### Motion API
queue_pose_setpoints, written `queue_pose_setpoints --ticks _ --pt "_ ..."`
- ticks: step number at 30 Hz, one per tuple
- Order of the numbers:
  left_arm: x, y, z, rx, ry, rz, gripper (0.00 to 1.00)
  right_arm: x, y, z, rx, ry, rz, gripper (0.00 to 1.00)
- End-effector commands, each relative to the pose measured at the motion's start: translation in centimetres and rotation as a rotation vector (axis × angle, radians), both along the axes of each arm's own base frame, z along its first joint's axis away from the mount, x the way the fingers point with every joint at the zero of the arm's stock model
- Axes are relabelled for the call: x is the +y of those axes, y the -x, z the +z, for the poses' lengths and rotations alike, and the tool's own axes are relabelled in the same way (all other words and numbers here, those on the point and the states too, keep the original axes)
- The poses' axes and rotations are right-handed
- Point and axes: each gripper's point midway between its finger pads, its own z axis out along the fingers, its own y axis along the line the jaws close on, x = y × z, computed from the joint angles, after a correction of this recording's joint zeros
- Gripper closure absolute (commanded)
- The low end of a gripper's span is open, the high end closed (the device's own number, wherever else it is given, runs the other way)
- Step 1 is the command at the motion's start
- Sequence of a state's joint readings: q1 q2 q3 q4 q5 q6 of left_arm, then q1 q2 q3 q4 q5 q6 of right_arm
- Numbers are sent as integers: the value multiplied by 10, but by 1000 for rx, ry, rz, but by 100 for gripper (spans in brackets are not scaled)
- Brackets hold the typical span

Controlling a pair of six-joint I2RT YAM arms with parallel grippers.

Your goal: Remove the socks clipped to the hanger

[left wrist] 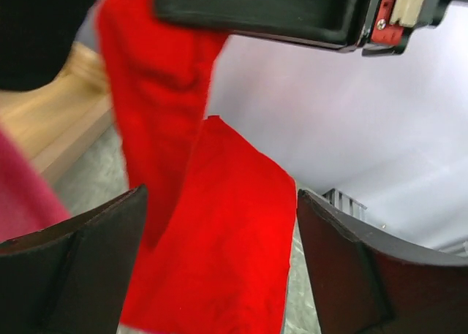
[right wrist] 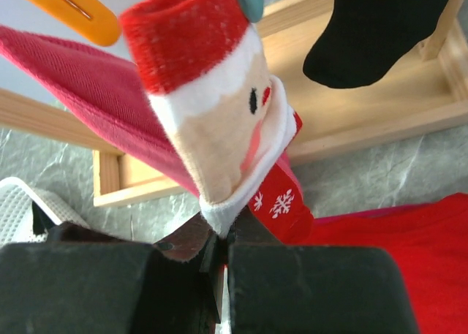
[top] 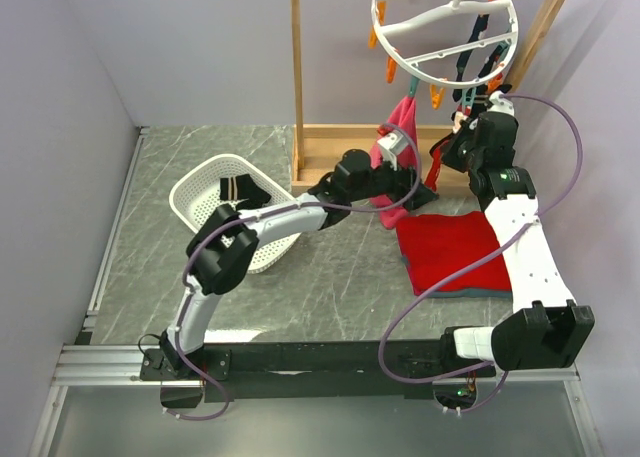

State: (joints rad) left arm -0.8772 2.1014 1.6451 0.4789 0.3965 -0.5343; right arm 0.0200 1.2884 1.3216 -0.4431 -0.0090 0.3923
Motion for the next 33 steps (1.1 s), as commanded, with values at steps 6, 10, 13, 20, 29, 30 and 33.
queue_pose_setpoints --ticks 6,10,13,20,29,30,33 --pt "-26 -24 21 -141 55 20 17 15 18 36 -76 -47 66 100" --pt "-30 -34 12 -136 39 50 32 16 21 40 -78 -53 73 100" --pt "-31 -39 9 -126 30 70 57 19 25 43 -86 -62 85 99" --pt "-24 -31 33 -121 58 52 99 20 27 44 -87 -63 88 95" --pt "-12 -10 31 -99 1 -7 28 16 25 40 -74 -51 73 93" --pt "-11 -8 29 -93 -6 -8 23 15 25 39 -71 -47 69 90" --pt "-7 -10 39 -112 7 13 13 11 25 37 -62 -35 51 86"
